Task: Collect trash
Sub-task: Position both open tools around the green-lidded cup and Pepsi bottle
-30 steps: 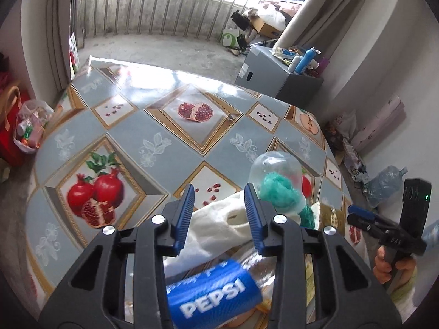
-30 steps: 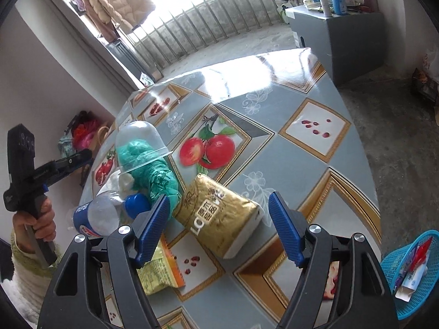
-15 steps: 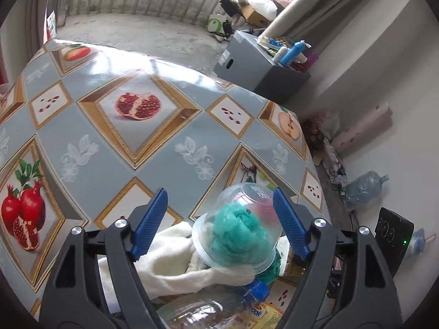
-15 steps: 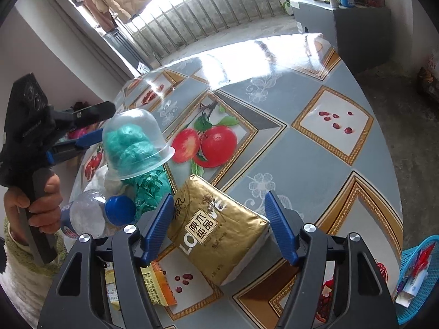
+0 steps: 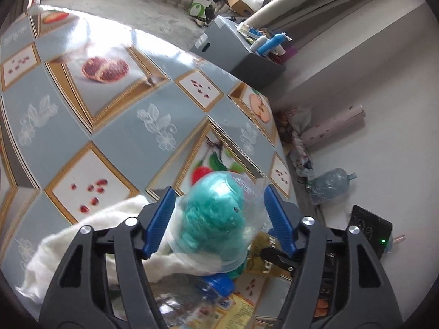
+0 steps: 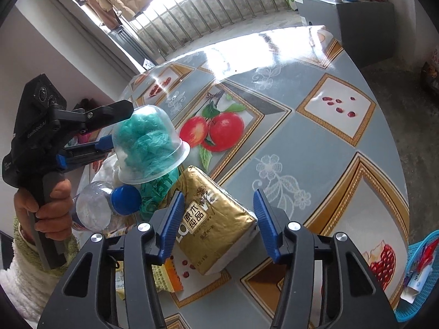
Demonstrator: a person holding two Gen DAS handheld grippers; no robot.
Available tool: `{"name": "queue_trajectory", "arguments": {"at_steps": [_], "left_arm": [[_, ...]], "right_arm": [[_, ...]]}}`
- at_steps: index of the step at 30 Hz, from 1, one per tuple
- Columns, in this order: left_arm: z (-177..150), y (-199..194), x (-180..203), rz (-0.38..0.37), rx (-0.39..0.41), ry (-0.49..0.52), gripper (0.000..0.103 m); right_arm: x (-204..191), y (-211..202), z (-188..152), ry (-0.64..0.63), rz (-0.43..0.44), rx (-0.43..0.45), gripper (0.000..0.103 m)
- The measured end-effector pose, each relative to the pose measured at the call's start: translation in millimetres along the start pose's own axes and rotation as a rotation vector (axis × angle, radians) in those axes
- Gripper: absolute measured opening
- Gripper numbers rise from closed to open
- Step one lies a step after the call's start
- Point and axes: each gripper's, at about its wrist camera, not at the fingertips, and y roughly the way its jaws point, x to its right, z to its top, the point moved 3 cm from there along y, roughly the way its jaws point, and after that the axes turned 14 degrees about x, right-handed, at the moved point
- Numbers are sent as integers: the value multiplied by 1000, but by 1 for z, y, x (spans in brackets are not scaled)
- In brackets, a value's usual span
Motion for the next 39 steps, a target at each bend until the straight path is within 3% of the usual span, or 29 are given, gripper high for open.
{"name": "queue_trajectory", "arguments": {"at_steps": [23, 28, 31, 34, 39], "left_arm": [[-103, -62, 36, -77, -84, 77, 59], [-102, -80, 42, -45, 1, 114, 67], [-99, -102, 46, -66, 59, 116, 67], [-103, -129, 52, -66, 117, 179, 68], [-120, -172, 49, -21, 156, 253, 68]], "right_arm": [[-13, -80, -92, 74, -57, -14, 49], [-12, -82, -94, 83, -77, -3, 53], [-11, -89, -94, 66, -92, 5, 55], [-15, -99, -93, 48, -88, 19, 58], [-19, -111, -90, 25, -94, 41, 59]]}}
